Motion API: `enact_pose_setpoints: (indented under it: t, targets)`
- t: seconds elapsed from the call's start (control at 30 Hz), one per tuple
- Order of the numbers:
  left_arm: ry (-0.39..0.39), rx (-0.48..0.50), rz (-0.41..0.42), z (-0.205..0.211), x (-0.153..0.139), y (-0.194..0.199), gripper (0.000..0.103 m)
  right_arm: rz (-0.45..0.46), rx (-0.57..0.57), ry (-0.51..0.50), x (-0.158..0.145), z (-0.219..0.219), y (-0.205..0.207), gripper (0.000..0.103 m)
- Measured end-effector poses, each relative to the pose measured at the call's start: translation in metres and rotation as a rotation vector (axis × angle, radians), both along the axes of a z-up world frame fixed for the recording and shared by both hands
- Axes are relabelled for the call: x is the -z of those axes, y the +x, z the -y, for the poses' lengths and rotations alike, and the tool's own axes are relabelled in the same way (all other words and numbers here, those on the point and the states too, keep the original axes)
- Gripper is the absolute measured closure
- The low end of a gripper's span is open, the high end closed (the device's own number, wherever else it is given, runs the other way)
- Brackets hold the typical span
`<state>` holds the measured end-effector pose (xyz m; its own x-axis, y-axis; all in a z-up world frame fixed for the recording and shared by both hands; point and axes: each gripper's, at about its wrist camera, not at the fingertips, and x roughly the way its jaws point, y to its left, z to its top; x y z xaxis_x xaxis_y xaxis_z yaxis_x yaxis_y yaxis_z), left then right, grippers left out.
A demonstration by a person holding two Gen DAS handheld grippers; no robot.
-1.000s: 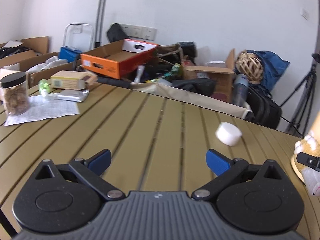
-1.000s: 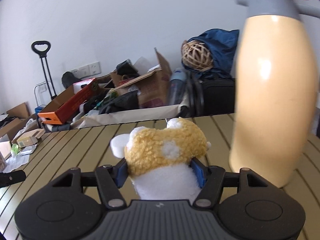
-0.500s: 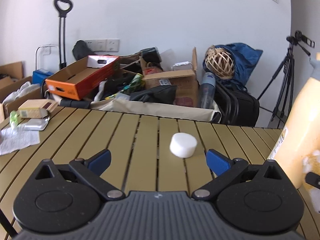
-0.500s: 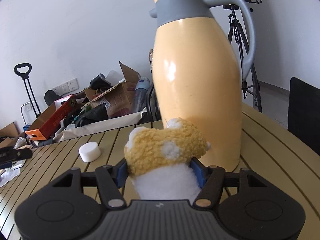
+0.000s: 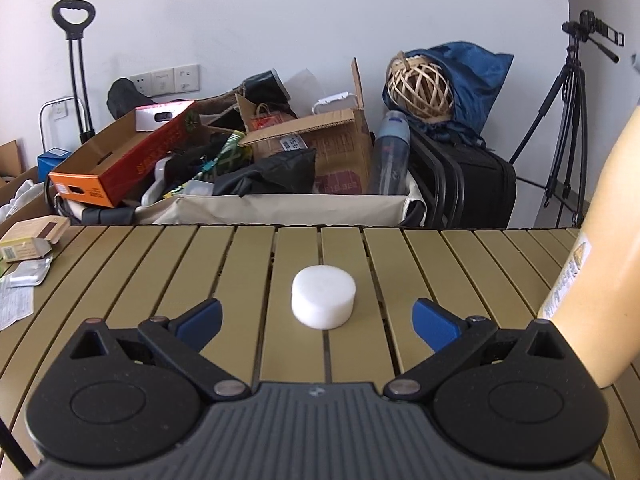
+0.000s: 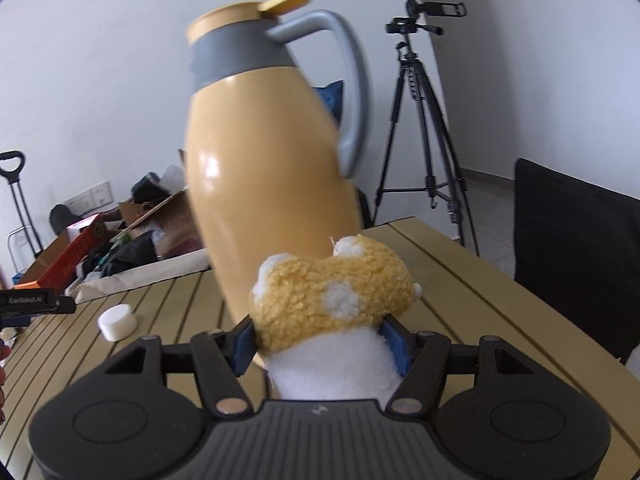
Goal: Collect trash
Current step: 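Grasp the white foam cylinder with the left gripper while right gripper holds the plush, then carry the plush and foam cylinder off the table down toward the black bin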
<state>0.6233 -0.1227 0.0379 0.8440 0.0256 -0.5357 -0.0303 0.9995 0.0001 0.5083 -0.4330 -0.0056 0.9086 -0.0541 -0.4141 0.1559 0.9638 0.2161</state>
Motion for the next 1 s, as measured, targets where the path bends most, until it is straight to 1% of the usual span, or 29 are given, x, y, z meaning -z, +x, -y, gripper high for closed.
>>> enact_pose_setpoints:
  t: [0.13, 0.27, 0.43, 0.6, 0.7, 0.8, 0.83, 0.87, 0.9, 0.93, 1.0]
  targets:
    - [0.027, -0.007, -0.022, 0.009, 0.01, 0.023, 0.0, -0.006, 0.053, 0.002, 0.006, 0.022, 0.003, 0.04]
    - [0.061, -0.043, -0.04, 0.014, 0.023, 0.047, 0.0, -0.009, 0.09, -0.001, 0.011, 0.04, 0.005, 0.04]
    - [0.037, -0.078, -0.087, 0.013, 0.042, 0.079, 0.0, -0.016, 0.12, -0.005, 0.019, 0.058, 0.009, 0.04]
    - [0.05, -0.14, -0.1, 0.011, 0.054, 0.104, 0.0, -0.02, 0.146, -0.002, 0.024, 0.072, 0.009, 0.04]
    - [0.033, -0.144, -0.121, 0.01, 0.059, 0.114, 0.001, -0.013, 0.157, -0.001, 0.024, 0.076, 0.011, 0.04]
    - [0.023, -0.139, -0.144, 0.01, 0.065, 0.12, 0.011, -0.008, 0.16, 0.002, 0.025, 0.079, 0.012, 0.04]
    - [0.022, -0.138, -0.146, 0.01, 0.067, 0.121, 0.017, -0.007, 0.16, 0.003, 0.025, 0.079, 0.011, 0.04]
    - [0.022, -0.136, -0.143, 0.011, 0.068, 0.121, 0.029, -0.005, 0.159, 0.003, 0.025, 0.079, 0.011, 0.04]
    - [0.021, -0.129, -0.145, 0.011, 0.068, 0.121, 0.035, -0.003, 0.159, 0.003, 0.025, 0.08, 0.01, 0.04]
    - [0.017, -0.12, -0.151, 0.011, 0.069, 0.121, 0.044, 0.0, 0.158, 0.003, 0.025, 0.08, 0.01, 0.04]
    - [0.021, -0.117, -0.139, 0.011, 0.068, 0.118, 0.045, 0.003, 0.155, 0.004, 0.024, 0.08, 0.009, 0.04]
